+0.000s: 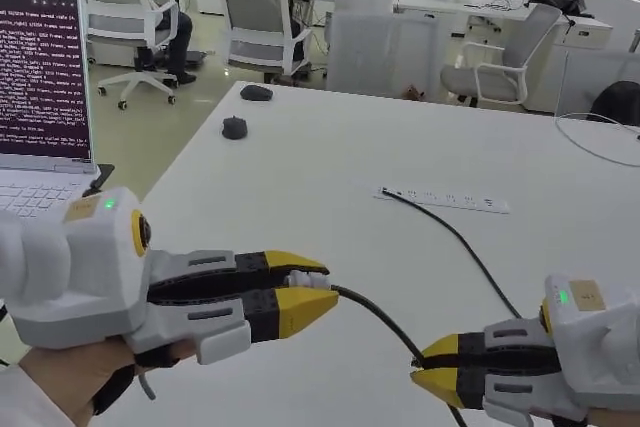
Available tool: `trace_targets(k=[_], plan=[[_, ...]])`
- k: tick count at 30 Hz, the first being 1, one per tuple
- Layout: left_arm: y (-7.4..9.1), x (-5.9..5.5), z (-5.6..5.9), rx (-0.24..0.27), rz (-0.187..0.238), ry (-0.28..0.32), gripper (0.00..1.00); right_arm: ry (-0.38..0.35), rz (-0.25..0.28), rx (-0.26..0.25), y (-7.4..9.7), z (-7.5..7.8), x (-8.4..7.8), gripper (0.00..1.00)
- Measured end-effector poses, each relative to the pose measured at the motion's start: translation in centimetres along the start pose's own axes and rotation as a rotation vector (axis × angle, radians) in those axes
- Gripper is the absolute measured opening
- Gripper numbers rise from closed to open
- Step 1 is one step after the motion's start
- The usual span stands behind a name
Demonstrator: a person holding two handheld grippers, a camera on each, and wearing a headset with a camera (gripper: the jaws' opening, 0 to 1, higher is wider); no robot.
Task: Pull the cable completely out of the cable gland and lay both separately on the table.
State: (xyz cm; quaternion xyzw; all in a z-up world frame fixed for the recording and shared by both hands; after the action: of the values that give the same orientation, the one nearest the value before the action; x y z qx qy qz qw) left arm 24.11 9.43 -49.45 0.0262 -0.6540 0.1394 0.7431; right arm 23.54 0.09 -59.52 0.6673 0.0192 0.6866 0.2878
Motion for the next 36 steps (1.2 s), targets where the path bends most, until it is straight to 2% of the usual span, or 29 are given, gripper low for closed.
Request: trace_targets(k=[1,2,4,9,13,16,20,24,36], plan=[[0.0,0.0,0.0,0.002,-0.001,0.001,0.16,0.003,0.021,-0.004,0.0,0.1,0.7,0.09],[0.0,0.0,0.0,0.002,-0.002,0.002,0.16,-0.001,0.067,-0.008,0.0,0.3,2.1,0.12],[-0.1,-0.1,0.0,-0.001,-0.003,0.001,0.16,0.0,0.125,-0.003,0.0,0.3,4.2,0.14],[-0.1,-0.2,0.2,-0.008,-0.01,0.006,0.16,0.043,0.232,0.035,-0.2,-0.5,8.7,0.15],[-0.2,-0.2,0.3,-0.014,-0.005,0.011,0.16,0.036,0.295,0.073,-0.7,-1.4,10.9,0.16],[-0.2,-0.1,0.4,-0.018,-0.003,0.015,0.16,0.037,0.307,0.081,-1.3,-1.6,11.2,0.15],[-0.2,-0.1,0.5,-0.023,0.001,0.018,0.16,0.023,0.305,0.089,-2.0,-1.8,10.9,0.14],[-0.2,-0.1,0.6,-0.028,0.002,0.024,0.16,0.033,0.302,0.109,-2.2,-2.2,10.8,0.05],[-0.2,-0.2,0.5,-0.024,-0.007,0.028,0.16,0.038,0.303,0.099,-2.2,-2.2,10.6,0.03]])
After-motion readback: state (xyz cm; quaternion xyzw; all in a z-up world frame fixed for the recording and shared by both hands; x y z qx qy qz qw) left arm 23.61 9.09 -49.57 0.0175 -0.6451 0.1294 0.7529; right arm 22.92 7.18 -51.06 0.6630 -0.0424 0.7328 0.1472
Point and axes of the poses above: the centre of the closed fingertips' face, and the gripper's own axes: y roughly backward along the fingers, z roughly to its right, x roughly out of its top, the point moved 1 cm from there along y, roughly backward along the fingers, and after that the axes turned 6 degrees about z, right-handed, at the moved point
